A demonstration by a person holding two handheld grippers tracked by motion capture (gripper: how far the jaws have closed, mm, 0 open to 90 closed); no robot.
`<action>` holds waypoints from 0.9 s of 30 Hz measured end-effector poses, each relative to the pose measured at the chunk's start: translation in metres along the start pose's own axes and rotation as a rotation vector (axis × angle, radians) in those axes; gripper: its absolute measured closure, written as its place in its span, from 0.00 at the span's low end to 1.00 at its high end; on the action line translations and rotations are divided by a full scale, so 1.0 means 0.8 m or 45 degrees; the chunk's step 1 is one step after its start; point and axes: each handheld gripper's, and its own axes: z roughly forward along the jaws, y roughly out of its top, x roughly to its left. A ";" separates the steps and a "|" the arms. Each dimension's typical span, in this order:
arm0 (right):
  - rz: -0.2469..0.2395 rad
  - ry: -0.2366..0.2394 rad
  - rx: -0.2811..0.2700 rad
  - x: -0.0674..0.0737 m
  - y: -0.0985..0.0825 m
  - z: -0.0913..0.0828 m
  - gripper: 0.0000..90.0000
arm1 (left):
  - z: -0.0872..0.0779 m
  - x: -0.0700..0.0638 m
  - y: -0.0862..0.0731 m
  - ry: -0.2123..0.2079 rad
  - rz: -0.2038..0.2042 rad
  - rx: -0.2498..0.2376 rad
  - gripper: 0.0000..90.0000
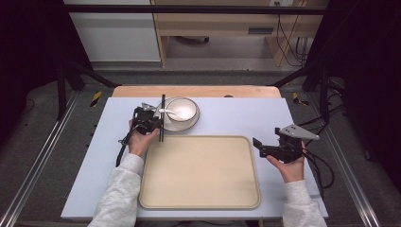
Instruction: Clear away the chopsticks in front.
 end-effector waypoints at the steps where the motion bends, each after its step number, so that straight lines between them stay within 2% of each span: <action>1: 0.001 0.000 -0.001 0.000 0.000 0.000 0.06 | 0.001 0.001 0.000 -0.005 0.000 0.003 0.85; 4: 0.004 -0.001 -0.003 0.000 0.000 0.000 0.06 | 0.002 0.000 0.000 -0.006 0.009 0.006 0.90; 12: 0.000 0.003 -0.001 0.000 0.000 0.000 0.06 | 0.001 0.000 0.000 0.005 0.027 -0.002 0.93; 23: 0.002 0.004 -0.003 0.000 0.000 0.000 0.07 | 0.000 0.002 0.000 0.012 0.029 0.008 0.94; 27: 0.003 0.008 -0.009 0.000 0.000 0.000 0.07 | 0.000 0.004 0.006 0.009 0.041 0.004 0.90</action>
